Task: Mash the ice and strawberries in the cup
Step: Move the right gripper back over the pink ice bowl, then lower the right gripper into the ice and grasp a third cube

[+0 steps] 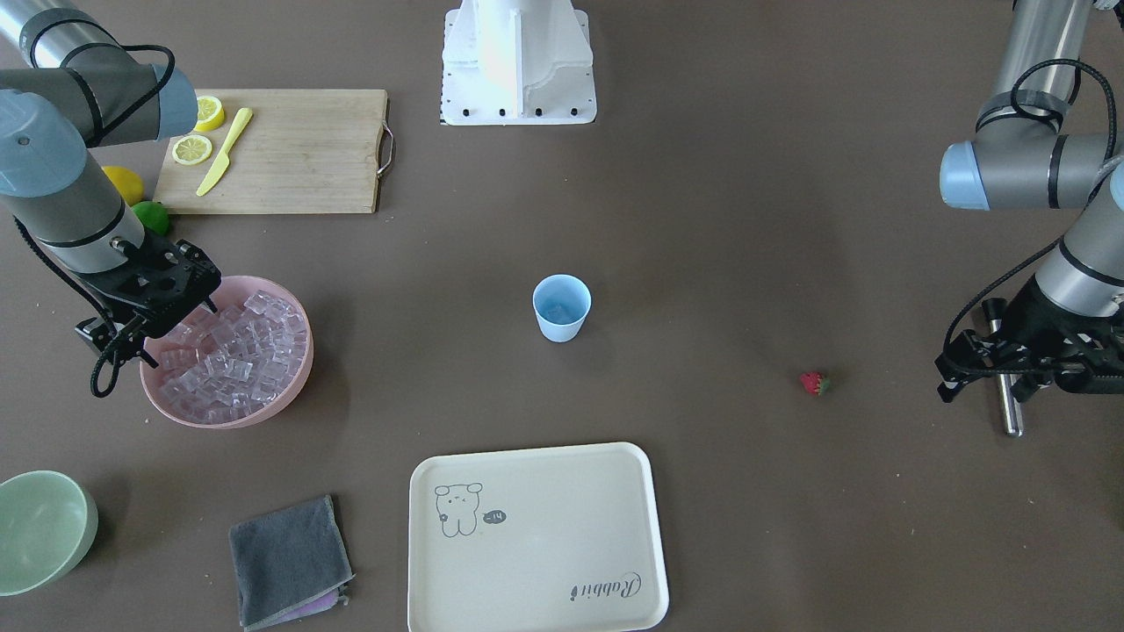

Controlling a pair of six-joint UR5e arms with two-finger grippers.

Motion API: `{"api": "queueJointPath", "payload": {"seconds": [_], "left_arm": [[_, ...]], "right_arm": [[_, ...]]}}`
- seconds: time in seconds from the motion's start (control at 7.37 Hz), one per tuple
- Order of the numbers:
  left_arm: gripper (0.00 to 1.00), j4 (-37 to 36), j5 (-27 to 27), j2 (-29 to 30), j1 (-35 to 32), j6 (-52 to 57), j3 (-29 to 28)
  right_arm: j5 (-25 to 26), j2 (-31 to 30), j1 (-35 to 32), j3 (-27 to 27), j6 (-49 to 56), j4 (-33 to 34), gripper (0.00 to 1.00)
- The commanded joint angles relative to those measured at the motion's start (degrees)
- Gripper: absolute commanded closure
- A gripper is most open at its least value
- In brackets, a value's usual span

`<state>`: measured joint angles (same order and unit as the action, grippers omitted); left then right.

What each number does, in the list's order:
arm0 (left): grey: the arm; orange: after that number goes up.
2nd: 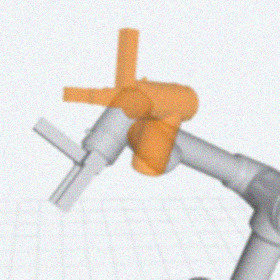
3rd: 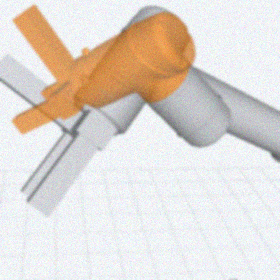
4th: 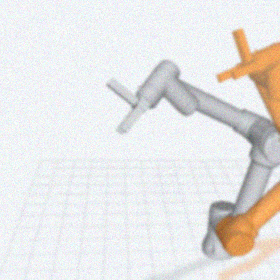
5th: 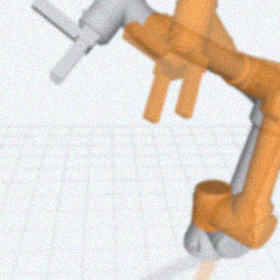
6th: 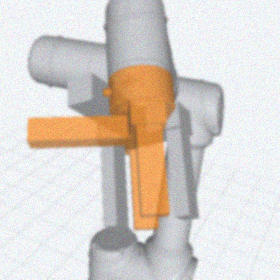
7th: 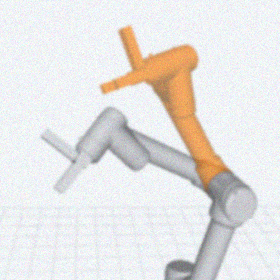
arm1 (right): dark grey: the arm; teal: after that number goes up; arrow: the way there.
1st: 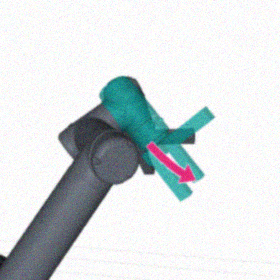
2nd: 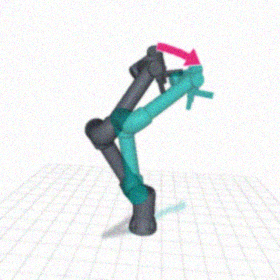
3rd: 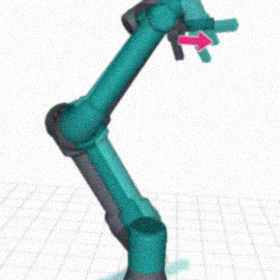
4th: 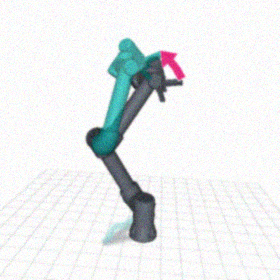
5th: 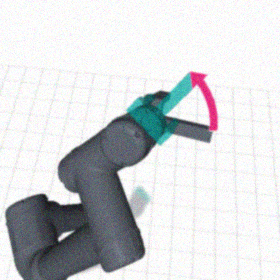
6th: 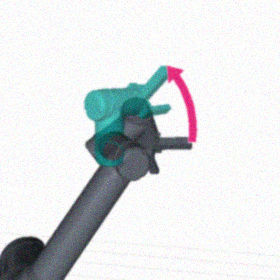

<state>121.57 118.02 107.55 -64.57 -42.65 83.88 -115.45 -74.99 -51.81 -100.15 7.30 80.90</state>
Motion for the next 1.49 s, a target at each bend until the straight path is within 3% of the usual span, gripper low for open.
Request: {"api": "queueJointPath", "payload": {"seconds": [0.0,0.14,0.41,0.54,1.36], "left_arm": [[0.02,0.07,-0.51,0.64,0.05,0.11,-0.21],[0.02,0.07,-0.51,0.64,0.49,0.11,-0.29],[0.02,0.07,-0.6,0.73,0.58,-0.24,-0.2],[0.02,-0.19,-0.6,1.52,1.02,-0.15,-0.55],[0.02,0.07,-0.6,1.79,1.99,0.02,-2.4]], "right_arm": [[-0.04,-0.51,0.39,1.71,-3.15,-1.89,0.03],[-0.56,0.1,0.48,2.85,-4.74,-1.89,0.15],[-0.57,0.46,0.48,2.86,-4.76,-2.06,0.27],[-0.57,0.46,0.48,2.51,-4.41,-2.15,0.39],[0.13,-0.68,0.3,1.01,-3.79,-2.5,0.33]]}}
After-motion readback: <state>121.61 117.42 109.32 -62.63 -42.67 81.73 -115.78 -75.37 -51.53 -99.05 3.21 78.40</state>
